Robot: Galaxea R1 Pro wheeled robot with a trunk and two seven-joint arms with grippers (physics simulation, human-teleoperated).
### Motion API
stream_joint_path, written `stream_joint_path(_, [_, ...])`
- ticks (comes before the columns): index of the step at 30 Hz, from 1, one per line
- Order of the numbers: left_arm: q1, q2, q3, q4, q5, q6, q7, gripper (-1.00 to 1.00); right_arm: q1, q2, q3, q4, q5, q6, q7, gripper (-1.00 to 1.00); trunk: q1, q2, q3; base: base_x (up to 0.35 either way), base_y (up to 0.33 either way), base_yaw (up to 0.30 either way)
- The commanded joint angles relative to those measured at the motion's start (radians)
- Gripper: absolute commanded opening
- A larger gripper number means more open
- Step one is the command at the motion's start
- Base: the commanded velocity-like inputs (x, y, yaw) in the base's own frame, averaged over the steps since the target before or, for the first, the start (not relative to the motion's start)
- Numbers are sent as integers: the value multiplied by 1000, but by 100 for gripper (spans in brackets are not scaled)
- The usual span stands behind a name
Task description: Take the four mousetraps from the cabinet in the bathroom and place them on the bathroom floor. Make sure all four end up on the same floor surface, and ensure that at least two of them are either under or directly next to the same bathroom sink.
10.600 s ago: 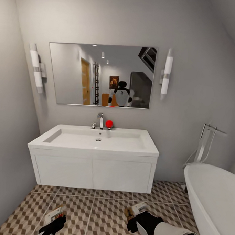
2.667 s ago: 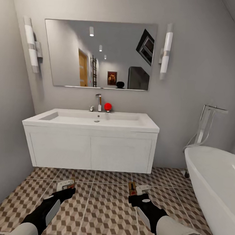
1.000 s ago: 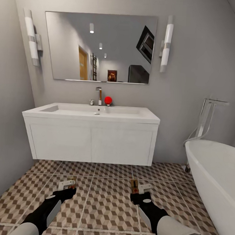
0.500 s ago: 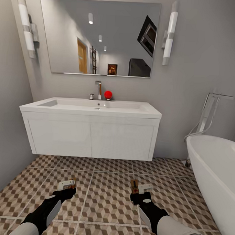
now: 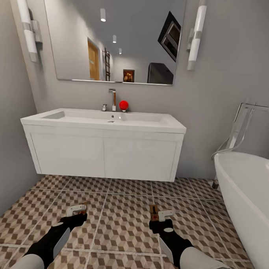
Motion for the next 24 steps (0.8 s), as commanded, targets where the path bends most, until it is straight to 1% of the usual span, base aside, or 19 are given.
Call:
stream_joint_path(1, [0, 0, -1, -7, 9, 6, 6, -100, -1, -1, 7, 1, -9, -3, 0, -100, 0, 0, -1, 0, 0, 0])
stream_joint_path(5, [0, -1, -2, -32, 8, 9, 8, -100, -1, -2, 7, 1, -8, 1, 4, -100, 0, 0, -1, 0, 0, 0])
stream_joint_path(16, [0, -2, -2, -41, 8, 8, 9, -100, -1, 2, 10, 1, -2, 13, 0, -100, 0, 0, -1, 12, 0, 0])
stream_joint_path(24, [0, 1, -2, -41, 5, 7, 8, -100, -1, 3, 12, 1, 0, 13, -2, -100, 0, 0, -1, 252, 0, 0])
